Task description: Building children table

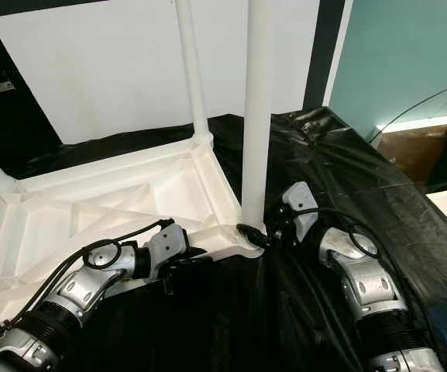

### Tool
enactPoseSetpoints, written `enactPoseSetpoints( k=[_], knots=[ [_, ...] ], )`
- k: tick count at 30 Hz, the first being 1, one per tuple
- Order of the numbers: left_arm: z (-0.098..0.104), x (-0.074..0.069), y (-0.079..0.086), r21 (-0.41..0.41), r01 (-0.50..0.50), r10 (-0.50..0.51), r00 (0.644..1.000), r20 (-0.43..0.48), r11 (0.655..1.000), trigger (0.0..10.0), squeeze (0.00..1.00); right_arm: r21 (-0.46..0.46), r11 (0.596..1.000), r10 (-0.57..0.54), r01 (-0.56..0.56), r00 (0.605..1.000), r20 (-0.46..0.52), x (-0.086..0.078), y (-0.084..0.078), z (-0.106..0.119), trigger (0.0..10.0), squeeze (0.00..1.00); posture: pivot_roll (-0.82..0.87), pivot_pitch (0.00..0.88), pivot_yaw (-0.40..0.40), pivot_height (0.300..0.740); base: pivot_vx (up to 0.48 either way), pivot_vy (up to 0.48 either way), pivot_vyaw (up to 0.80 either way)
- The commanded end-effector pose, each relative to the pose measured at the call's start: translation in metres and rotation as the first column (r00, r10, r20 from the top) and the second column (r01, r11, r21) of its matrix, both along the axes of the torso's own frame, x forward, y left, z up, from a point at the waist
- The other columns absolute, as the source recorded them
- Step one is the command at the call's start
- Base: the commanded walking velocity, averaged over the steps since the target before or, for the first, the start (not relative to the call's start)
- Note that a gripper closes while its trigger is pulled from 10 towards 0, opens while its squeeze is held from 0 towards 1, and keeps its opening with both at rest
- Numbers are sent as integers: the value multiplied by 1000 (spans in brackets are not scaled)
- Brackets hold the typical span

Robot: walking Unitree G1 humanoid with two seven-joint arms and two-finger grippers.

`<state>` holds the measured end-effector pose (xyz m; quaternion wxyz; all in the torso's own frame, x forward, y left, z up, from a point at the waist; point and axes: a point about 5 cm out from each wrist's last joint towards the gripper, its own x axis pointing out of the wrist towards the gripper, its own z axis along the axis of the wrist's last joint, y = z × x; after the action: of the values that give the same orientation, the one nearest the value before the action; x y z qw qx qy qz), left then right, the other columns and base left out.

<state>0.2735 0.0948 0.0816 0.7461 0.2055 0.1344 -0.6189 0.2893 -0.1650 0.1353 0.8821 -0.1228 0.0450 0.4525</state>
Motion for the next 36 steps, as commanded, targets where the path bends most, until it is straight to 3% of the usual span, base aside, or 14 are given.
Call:
enactPoseSetpoints(
  k=[1,11,15,17,18,20,21,26,28,31,32,35,36],
  knots=[
    [-58,-39,12,152,74,-31,963,-268,986,10000,0,10,1000,24,-24,1000,-6,4,2,3,0,0,-19,0,-4,740,0,0,0],
    [-57,-40,14,155,78,-34,963,-266,985,10000,0,28,999,17,-17,1000,-8,7,3,4,0,0,-22,0,6,740,0,0,0],
    [-56,-39,14,156,83,-39,963,-266,984,10000,0,124,989,-72,76,997,-34,5,8,-2,0,0,-30,0,16,740,0,0,0],
    [-56,-38,14,158,89,-44,963,-267,983,10000,0,202,954,-215,219,976,-43,5,13,-10,0,0,-32,0,17,740,0,0,0],
    [-56,-38,14,158,89,-44,963,-267,983,10000,0,202,954,-215,219,976,-43,5,13,-10,0,0,-32,0,17,740,0,0,0],
    [-56,-37,14,161,91,-46,963,-266,983,10000,0,270,878,-394,395,917,-60,0,21,-21,0,0,-29,0,17,740,0,0,0],
    [-56,-36,14,162,89,-44,963,-264,983,10000,0,301,818,-492,490,867,-75,-7,26,-26,0,0,-29,0,17,740,0,0,0],
    [-56,-36,14,161,89,-44,964,-264,983,10000,0,310,759,-579,572,811,-78,-12,30,-30,0,0,-27,0,18,740,0,0,0],
    [-56,-37,15,162,90,-44,963,-265,983,10000,0,312,688,-663,655,742,-97,-14,33,-33,0,0,-28,0,20,740,0,0,0],
    [-56,-38,15,163,92,-46,963,-267,982,10000,0,306,665,-691,681,717,-92,-14,34,-34,0,0,-28,0,24,740,0,0,0],
    [-56,-38,16,163,94,-48,962,-269,982,10000,0,300,639,-724,708,685,-75,-13,33,-34,0,0,-29,0,26,740,0,0,0],
    [-56,-38,16,163,94,-48,962,-269,982,10000,0,300,639,-724,708,685,-75,-13,33,-34,0,0,-29,0,26,740,0,0,0],
    [-57,-39,16,164,97,-50,962,-269,982,10000,0,295,615,-752,731,657,-58,-12,31,-33,0,0,-29,0,25,740,0,0,0]
  ],
)
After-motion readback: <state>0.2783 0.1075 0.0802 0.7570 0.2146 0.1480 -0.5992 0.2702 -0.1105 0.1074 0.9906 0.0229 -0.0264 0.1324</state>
